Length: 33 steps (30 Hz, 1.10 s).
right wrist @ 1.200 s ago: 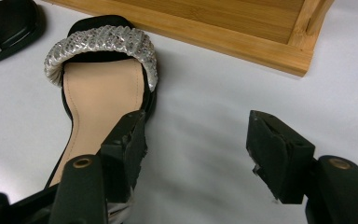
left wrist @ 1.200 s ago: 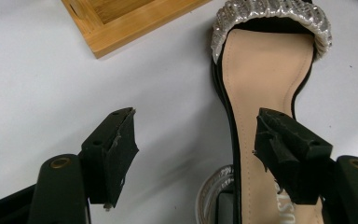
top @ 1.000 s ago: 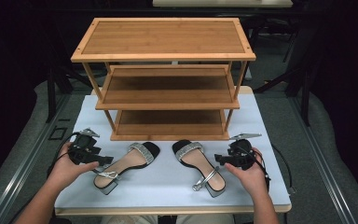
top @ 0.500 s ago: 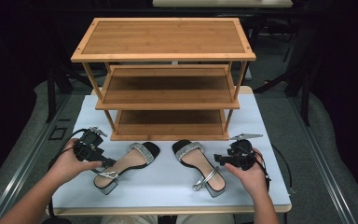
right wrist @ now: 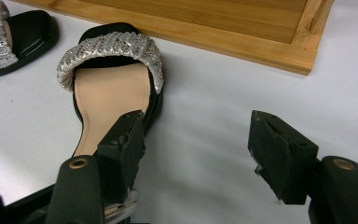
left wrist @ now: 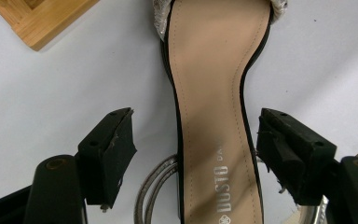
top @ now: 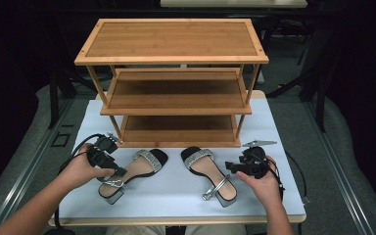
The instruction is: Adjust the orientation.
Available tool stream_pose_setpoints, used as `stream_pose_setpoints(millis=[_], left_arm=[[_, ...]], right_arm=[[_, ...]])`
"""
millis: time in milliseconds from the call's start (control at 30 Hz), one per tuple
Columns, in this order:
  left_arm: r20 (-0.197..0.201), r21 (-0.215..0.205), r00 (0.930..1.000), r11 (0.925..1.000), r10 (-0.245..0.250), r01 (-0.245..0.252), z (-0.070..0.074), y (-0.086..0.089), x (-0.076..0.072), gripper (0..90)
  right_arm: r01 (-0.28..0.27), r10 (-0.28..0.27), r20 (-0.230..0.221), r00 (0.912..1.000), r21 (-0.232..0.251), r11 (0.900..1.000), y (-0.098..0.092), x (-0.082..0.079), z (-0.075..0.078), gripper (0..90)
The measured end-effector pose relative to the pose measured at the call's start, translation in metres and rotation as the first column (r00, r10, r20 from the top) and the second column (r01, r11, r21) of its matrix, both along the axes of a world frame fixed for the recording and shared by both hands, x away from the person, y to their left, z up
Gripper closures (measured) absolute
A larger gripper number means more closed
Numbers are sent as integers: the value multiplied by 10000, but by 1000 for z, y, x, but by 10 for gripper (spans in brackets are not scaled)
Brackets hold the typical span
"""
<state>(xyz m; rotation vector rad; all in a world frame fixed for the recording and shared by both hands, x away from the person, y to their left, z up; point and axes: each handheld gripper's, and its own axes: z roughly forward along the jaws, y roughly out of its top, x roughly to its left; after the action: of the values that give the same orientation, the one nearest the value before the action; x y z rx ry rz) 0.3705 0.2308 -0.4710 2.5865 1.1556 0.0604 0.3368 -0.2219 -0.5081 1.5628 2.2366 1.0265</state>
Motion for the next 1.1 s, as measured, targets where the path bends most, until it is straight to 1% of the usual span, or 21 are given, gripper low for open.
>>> stream_pose_setpoints(millis=[67,133,200,300,333,433,533,667,700,767,800,867,1000,1033,1100], left_arm=[[-184,168,9998,9999,-32,36,-2,-3,1,275],[-250,422,9997,9991,16,-5,-5,-6,2,275],[-520,607,9986,9981,72,-41,-10,-10,4,275],[-539,698,9985,9975,115,-77,-13,-13,5,275],[-612,765,9980,9970,151,-104,-14,-14,6,275],[-661,1002,9976,9949,207,-140,-19,-19,9,275],[-787,1114,9965,9936,289,-200,-24,-22,10,275],[-902,1090,9953,9937,343,-243,-25,-25,12,277],[-965,1052,9948,9942,336,-234,-25,-25,12,277],[-1199,893,9922,9957,346,-239,-26,-25,12,277],[-1245,768,9908,9961,528,-435,-27,-27,11,277],[-1306,877,9902,9954,489,-376,-28,-28,10,277],[-1438,890,9885,9954,475,-349,-31,-29,11,277],[-1485,947,9879,9950,458,-319,-31,-29,11,276],[-1550,1006,9869,9945,442,-288,-33,-30,11,277]], right_arm=[[-53,53,-45,10000,9,10000,0,0,-1,352],[-68,68,-36,10000,-15,10000,1,0,-1,352],[-67,67,-34,10000,-34,10000,1,1,-2,352],[-55,55,-44,10000,-54,10000,2,1,-2,351],[-79,79,-16,10000,-59,10000,1,1,-3,351],[-74,74,-37,10000,-47,10000,1,1,-3,351],[-30,30,-25,10000,-60,10000,2,1,-4,350],[-104,103,-74,9999,-60,9999,2,1,-4,350],[-35,35,-23,10000,-89,10000,3,1,-5,350],[-108,108,-86,9999,-71,9999,3,1,-5,349],[-131,130,-116,9998,-56,9999,3,2,-5,350],[-153,151,-129,9998,-92,9998,3,2,-6,349],[-155,153,-146,9998,-113,9998,4,2,-6,349],[-149,148,-84,9999,-110,9998,5,2,-6,349],[-137,135,-171,9998,-119,9998,5,2,-7,349]])
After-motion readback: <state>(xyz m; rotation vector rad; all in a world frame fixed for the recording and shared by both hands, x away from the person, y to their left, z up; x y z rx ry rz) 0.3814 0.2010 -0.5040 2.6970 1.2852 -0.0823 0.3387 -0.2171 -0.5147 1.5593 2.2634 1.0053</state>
